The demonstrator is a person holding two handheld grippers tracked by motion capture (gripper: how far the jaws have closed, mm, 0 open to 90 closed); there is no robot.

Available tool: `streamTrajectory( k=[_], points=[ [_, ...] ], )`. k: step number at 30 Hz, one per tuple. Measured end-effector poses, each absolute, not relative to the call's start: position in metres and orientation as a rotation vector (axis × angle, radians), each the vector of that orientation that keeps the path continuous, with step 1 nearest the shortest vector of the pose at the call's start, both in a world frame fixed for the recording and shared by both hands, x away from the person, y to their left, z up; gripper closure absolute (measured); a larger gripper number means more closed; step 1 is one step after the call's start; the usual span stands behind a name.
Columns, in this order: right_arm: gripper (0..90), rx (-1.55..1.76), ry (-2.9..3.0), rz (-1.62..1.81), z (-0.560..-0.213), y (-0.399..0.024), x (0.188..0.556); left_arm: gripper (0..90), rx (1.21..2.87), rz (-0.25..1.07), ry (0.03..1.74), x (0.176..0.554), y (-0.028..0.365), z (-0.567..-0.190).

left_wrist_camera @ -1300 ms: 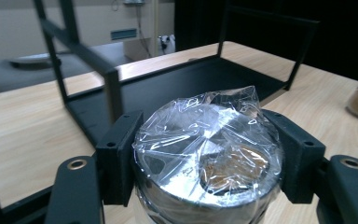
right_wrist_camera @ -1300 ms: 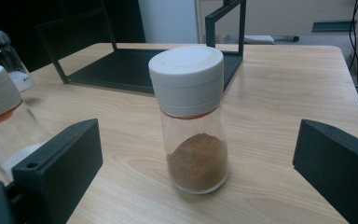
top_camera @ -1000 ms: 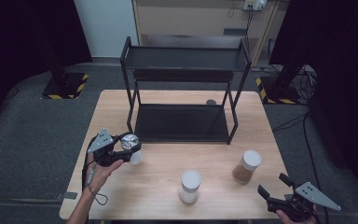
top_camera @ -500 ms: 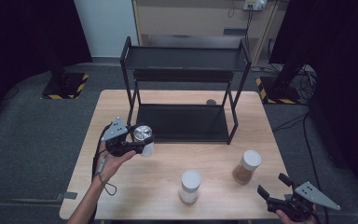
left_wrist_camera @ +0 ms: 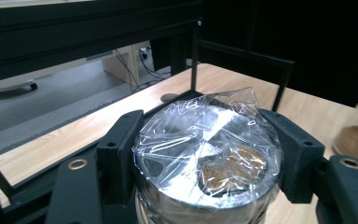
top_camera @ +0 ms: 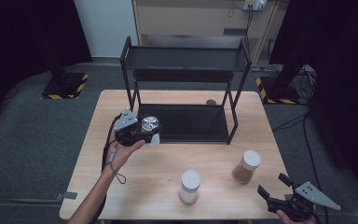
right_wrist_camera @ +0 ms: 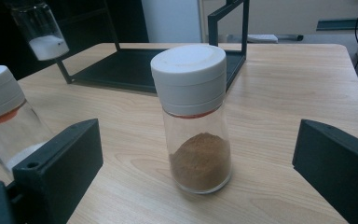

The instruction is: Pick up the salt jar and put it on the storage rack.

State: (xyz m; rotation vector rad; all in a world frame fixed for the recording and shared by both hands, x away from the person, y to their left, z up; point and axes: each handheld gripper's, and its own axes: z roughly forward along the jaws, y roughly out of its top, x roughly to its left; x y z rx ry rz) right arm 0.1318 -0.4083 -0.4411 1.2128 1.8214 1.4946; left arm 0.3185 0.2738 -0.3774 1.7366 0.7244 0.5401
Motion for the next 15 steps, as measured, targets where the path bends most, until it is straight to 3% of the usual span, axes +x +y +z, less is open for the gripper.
streamTrajectory(
  k=[15],
  points=[
    [2.0, 1.208, 1.825, 1.495, -0.441, -0.409, 0.132, 33.4, 1.688, 0.602, 0.776, 0.336, 0.255, -0.384]
  ],
)
